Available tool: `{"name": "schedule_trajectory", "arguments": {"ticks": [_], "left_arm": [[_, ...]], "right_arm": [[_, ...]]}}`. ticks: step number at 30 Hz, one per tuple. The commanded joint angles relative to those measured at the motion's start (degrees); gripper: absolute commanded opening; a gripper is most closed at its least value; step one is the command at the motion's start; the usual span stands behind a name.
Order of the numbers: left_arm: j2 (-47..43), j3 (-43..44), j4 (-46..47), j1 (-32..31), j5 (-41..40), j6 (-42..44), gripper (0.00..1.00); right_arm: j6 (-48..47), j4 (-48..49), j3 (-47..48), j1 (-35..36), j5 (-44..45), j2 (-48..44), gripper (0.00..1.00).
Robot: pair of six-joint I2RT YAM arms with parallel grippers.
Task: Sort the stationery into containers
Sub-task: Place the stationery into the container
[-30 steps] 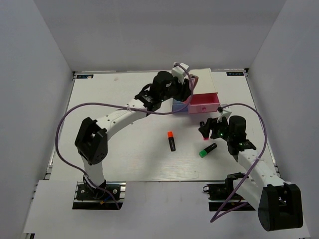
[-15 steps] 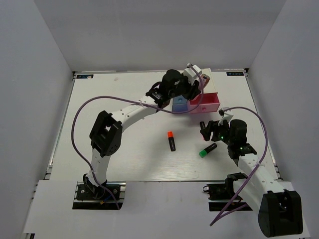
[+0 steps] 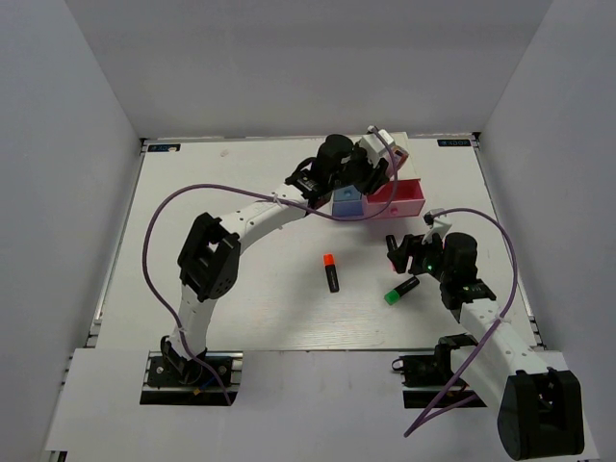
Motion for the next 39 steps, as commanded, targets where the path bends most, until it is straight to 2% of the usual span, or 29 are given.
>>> {"name": "schedule_trajectory", "arguments": {"ticks": [1, 14, 19, 24, 30, 37, 39], "left_arm": [[-0.2, 3.08, 1.16, -0.23, 0.66, 1.1, 0.38], [1.39, 4.66, -1.83, -0.75, 2.42, 1.1, 0.4], [1.39, 4.66, -1.83, -0.75, 2.42, 1.1, 0.52], [1.91, 4.66, -1.31, -0.75, 2.42, 1.1, 0.58], [1.91, 5.19, -1.31, -0.75, 1.89, 1.1, 0.64], [0.86, 5.19, 1.5, -1.28, 1.89, 0.4, 0.64], [-0.45, 5.19, 2.03, -1.28, 1.37, -1.0, 0.62]], "right_arm": [[0.62, 2.36, -0.77, -0.32, 0.3, -0.69, 0.67], [0.8, 2.53, -0.94, -0.94, 0.65, -0.61, 0.67], [0.97, 2.8, -1.03, -1.02, 0.65, -0.61, 0.67], [0.8, 2.8, -1.12, -1.11, 0.65, -0.6, 0.67], [0.8, 2.71, -1.12, -1.11, 0.56, -0.61, 0.67], [0.71, 2.88, -1.03, -1.29, 0.12, -0.61, 0.67], [0.27, 3.59, -0.77, -1.29, -0.05, -0.17, 0.59]]}}
